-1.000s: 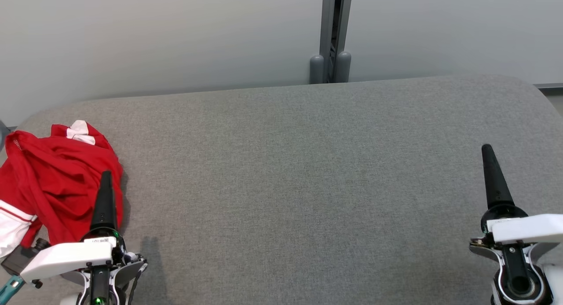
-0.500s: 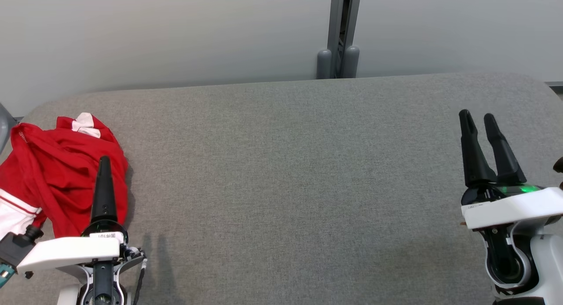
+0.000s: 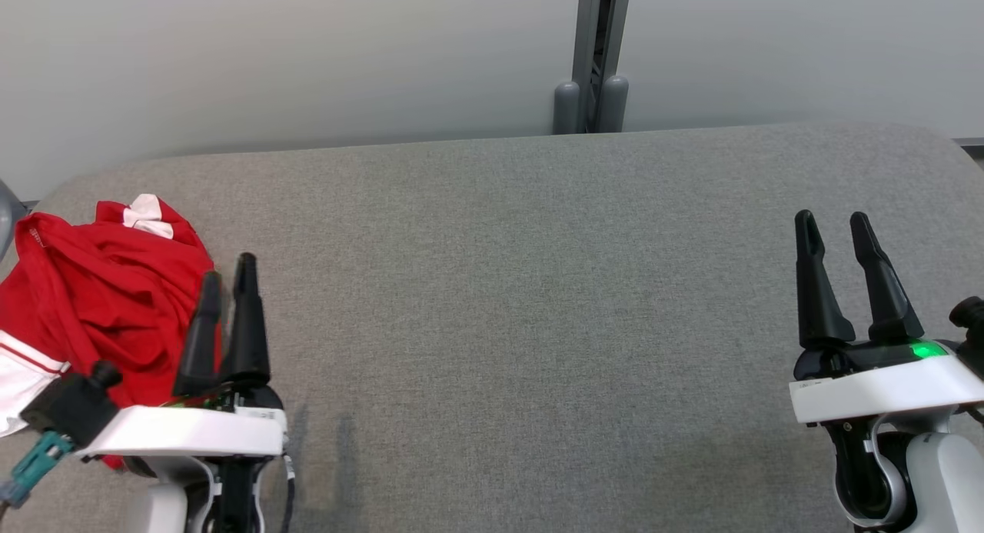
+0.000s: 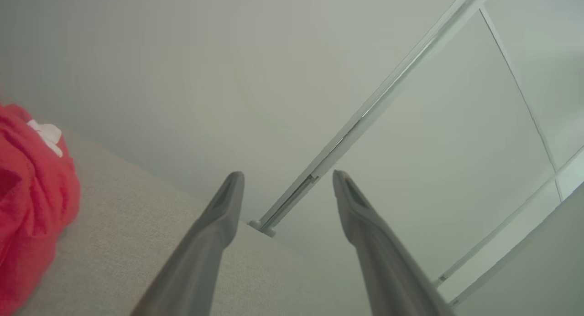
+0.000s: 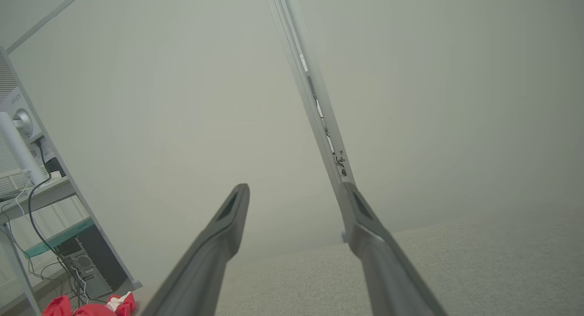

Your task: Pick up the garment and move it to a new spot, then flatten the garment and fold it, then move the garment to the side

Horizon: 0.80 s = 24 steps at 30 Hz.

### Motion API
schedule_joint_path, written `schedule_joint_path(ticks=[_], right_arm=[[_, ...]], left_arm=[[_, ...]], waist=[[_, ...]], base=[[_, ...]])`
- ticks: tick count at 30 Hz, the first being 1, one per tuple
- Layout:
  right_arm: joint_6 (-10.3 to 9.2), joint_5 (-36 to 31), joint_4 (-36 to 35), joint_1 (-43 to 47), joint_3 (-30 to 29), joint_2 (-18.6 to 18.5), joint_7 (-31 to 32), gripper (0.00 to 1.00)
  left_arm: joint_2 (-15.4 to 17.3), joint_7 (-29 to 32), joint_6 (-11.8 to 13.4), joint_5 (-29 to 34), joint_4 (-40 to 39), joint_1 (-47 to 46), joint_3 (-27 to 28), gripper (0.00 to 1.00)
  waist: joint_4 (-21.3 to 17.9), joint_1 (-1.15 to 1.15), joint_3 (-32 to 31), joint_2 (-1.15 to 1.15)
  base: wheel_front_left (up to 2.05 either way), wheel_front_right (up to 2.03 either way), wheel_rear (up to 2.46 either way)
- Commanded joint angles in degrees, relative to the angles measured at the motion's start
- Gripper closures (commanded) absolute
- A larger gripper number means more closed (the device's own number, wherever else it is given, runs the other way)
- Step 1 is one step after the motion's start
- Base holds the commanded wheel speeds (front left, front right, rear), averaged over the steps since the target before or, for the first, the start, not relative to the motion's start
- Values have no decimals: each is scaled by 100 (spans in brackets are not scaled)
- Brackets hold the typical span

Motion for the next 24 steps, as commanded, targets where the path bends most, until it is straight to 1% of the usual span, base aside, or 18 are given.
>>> schedule_joint_path(ticks=[1,5,7,11,13,17,24], right_arm=[[0,-262,-98,-21,6,-9,-82,0],[0,-616,-149,12,73,8,-140,0],[0,-654,-166,43,13,3,-164,0],[0,-813,-169,74,-37,2,-216,0],[0,-828,-140,94,-91,0,-235,0],[0,-1152,-39,140,-44,2,-283,0],[0,-1404,89,182,-72,-5,-364,0]], left_arm=[[31,-63,107,407,-149,26,-129,0],[33,-127,337,879,-135,81,-281,0],[32,-159,408,1138,-105,113,-376,0],[36,-221,541,1587,-60,151,-528,0],[35,-237,568,1702,-48,158,-564,0],[39,-294,707,2107,19,210,-686,0],[38,-391,909,2689,180,244,-859,0]], waist=[[-13,0,4,0],[-38,0,14,0],[-46,0,26,0],[-50,0,47,0],[-49,0,50,0],[-40,0,51,0],[-18,0,64,0]], base=[[0,0,0],[0,0,0],[0,0,0],[0,0,0],[0,0,0],[0,0,0],[0,0,0]])
